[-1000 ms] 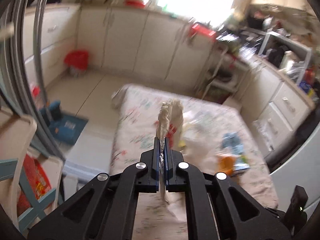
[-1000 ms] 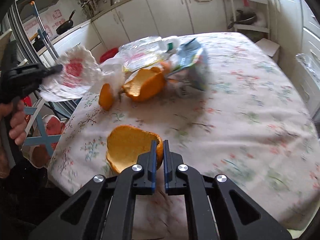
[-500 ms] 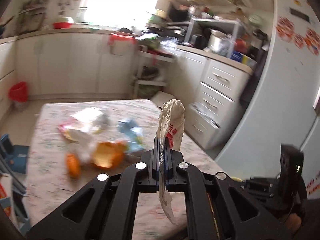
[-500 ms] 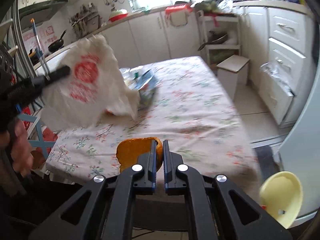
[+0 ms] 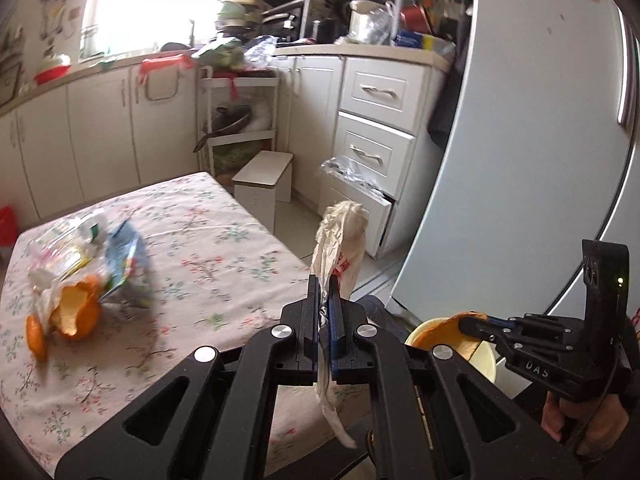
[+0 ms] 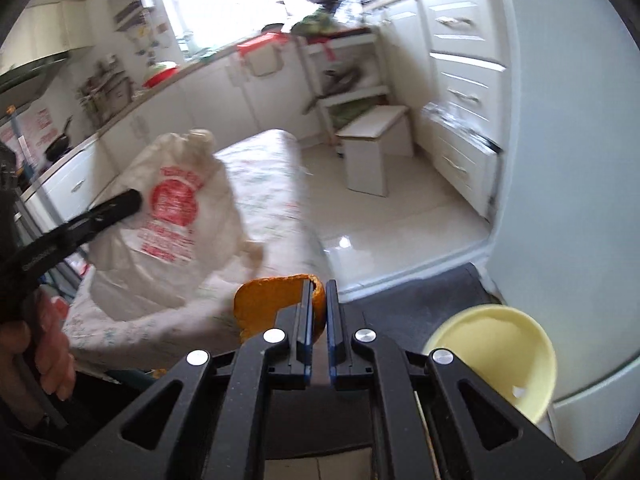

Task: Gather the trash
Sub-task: 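Carry the plastic bag and orange peel to the yellow bin, then open the right gripper over the bin while the left gripper drops the bag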

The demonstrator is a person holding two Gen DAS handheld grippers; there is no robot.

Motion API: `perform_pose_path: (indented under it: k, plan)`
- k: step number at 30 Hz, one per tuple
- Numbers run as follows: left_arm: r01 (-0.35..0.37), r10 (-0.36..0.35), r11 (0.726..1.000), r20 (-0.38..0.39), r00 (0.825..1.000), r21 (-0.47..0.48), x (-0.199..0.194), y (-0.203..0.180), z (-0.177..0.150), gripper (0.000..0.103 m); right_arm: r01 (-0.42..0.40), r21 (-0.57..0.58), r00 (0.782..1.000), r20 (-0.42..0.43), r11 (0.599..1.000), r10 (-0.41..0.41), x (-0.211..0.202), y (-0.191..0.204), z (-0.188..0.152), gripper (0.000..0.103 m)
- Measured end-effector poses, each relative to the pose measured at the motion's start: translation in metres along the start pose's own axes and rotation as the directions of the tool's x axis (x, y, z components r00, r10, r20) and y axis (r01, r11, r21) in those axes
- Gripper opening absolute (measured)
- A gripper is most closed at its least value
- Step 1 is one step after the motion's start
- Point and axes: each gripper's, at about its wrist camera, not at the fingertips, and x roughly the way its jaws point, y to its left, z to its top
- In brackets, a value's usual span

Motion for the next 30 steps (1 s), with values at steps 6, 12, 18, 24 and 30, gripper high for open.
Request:
perform_pose_path:
  k: [6,12,18,24,30]
  plan:
    - [0.073,-0.072,0.997,-0.031,0.997,0.034,0.026,-0.036,0.007,0.004,0.2,0.086,0.98,-0.034,0.976,-0.197,0.003,-0.055,-0.004,0.007]
    - [0.139,-0.136,0.989,-0.065,0.989,0.05,0.056,-0.07,0.003,0.004,0.289,0.125,0.955,-0.112,0.949,-0.276,0.019,-0.082,-0.017,0.007]
    - [0.181,-0.174,0.98,-0.096,0.98,0.076,0.072,-0.098,-0.004,0.004,0.325,0.149,0.942,-0.139,0.934,-0.305,0.021,-0.099,-0.021,0.007]
    - [0.204,-0.192,0.975,-0.12,0.974,0.091,0.082,-0.114,-0.012,0.004,0.371,0.182,0.924,-0.174,0.911,-0.341,0.022,-0.112,-0.024,0.008]
    - [0.235,-0.22,0.968,-0.146,0.964,0.088,0.093,-0.123,-0.016,0.004,0.408,0.211,0.91,-0.176,0.888,-0.377,0.018,-0.12,-0.025,0.029]
